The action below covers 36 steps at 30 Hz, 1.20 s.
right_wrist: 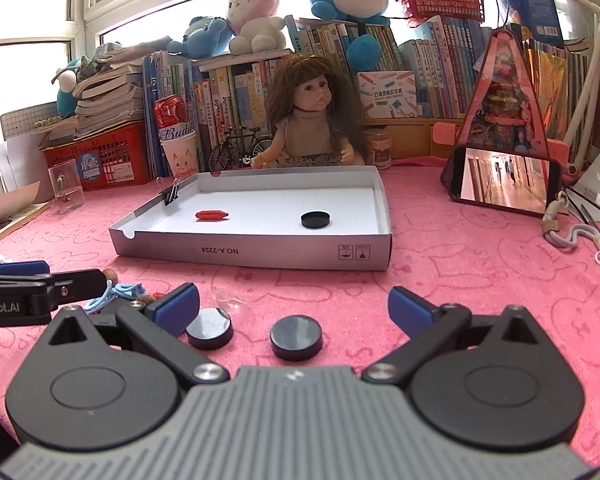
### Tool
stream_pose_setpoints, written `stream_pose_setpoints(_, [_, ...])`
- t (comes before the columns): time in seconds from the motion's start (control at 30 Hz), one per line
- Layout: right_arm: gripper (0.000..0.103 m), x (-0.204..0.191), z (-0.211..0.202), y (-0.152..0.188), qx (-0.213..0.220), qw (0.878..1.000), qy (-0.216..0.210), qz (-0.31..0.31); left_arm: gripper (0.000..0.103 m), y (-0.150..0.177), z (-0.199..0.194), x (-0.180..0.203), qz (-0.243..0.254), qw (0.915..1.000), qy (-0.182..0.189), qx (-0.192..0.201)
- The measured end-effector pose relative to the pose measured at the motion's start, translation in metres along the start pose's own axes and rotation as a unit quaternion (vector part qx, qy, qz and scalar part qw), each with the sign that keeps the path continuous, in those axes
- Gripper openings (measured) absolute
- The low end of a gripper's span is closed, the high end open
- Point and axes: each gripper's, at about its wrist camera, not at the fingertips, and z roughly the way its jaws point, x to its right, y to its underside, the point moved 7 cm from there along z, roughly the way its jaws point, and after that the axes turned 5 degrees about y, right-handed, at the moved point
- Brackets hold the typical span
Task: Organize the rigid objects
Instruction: 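Withdraw both tools from the tray back toward the remaining objects, then grasp the blue hair clip with the left tool while the right tool grasps another black puck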
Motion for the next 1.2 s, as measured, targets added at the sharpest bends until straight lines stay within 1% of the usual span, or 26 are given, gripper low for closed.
stream_pose_setpoints(0.27, [0.103, -0.005, -0.006, 0.002, 0.018, 0.999, -0.004, -0.031, 0.095, 0.004, 0.002, 0.002, -0.001, 1.0, 0.003, -0.006])
stream_pose_setpoints(0.57, [0.103, -0.007, -0.005, 0.012, -0.004, 0.999, 0.001, -0.053, 0.095, 0.011, 0.003, -0.001, 0.001, 0.9998, -0.004, -0.017])
stream_pose_setpoints(0.73, [0.103, -0.005, -0.005, 0.018, -0.016, 0.999, -0.005, -0.051, 0.095, 0.015, 0.003, 0.0, 0.001, 0.9998, -0.002, -0.018])
stream_pose_setpoints(0.83, [0.103, -0.005, -0.006, 0.02, -0.02, 0.999, -0.018, -0.044, 0.091, 0.016, 0.003, -0.001, -0.003, 0.9998, 0.005, -0.021])
stream_pose_setpoints(0.97, [0.103, -0.006, -0.008, 0.021, -0.018, 0.998, -0.021, -0.052, 0.084, 0.018, 0.004, -0.002, -0.006, 0.9996, 0.007, -0.027])
stream_pose_setpoints(1.03, [0.103, -0.005, -0.009, 0.022, -0.02, 0.998, -0.022, -0.054, 0.078, 0.018, 0.004, -0.002, -0.007, 0.9995, 0.01, -0.031])
stream_pose_setpoints(1.1, [0.1, -0.003, -0.009, 0.023, -0.023, 0.998, -0.021, -0.051, 0.067, 0.019, 0.004, -0.002, -0.006, 0.9993, 0.014, -0.034])
stream_pose_setpoints(1.2, [0.094, -0.001, -0.009, 0.024, -0.028, 0.998, -0.025, -0.047, 0.056, 0.02, 0.004, -0.002, -0.005, 0.9991, 0.013, -0.039])
